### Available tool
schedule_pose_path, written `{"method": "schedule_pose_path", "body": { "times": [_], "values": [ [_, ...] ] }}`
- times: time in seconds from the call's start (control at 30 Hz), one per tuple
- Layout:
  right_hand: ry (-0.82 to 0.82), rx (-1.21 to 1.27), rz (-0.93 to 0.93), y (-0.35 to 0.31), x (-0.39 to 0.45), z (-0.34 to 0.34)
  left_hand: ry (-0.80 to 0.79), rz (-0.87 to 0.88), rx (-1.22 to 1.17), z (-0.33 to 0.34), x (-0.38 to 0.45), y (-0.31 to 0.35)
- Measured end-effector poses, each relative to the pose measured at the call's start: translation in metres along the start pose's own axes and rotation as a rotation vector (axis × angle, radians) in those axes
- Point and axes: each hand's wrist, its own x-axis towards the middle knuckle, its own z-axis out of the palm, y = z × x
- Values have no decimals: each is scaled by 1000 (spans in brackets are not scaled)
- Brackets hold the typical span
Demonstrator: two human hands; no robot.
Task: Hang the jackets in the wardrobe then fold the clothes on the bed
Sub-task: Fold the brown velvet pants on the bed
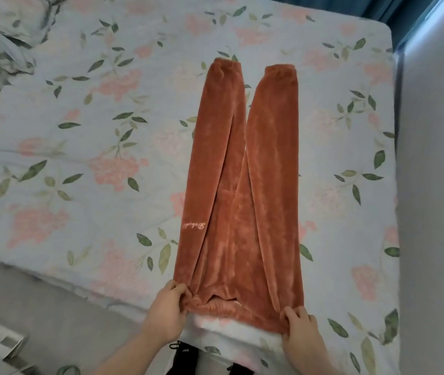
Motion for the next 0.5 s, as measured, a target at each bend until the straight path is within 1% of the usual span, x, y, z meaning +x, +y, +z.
{"method": "schedule_pose_path", "body": {
  "times": [0.1, 0.17, 0.2, 0.27, 0.33, 0.4, 0.43, 0.5],
  "values": [
    [-31, -63, 29, 2, 3, 13, -68, -66, -8, 22, 4, -8],
    [-68, -113, 21, 0, 6, 12, -124, -98, 53, 28, 4, -10],
    [-90, -134, 28, -3, 8, 10, -126, -104, 103, 28, 4, -9],
    [-122, -162, 59, -12, 10, 2, -50, -109, 103, 29, 3, -3],
    [-71, -106, 35, -24, 12, -7, 83, -159, -37, 28, 2, 6],
    [39, 5, -88, -36, 15, -12, 186, -318, -233, 27, 4, 13],
    [74, 54, -148, -40, 17, -12, 202, -407, -331, 27, 5, 17],
    [55, 97, -221, -43, 23, -7, 142, -561, -503, 30, 11, 20]
  ]
}}
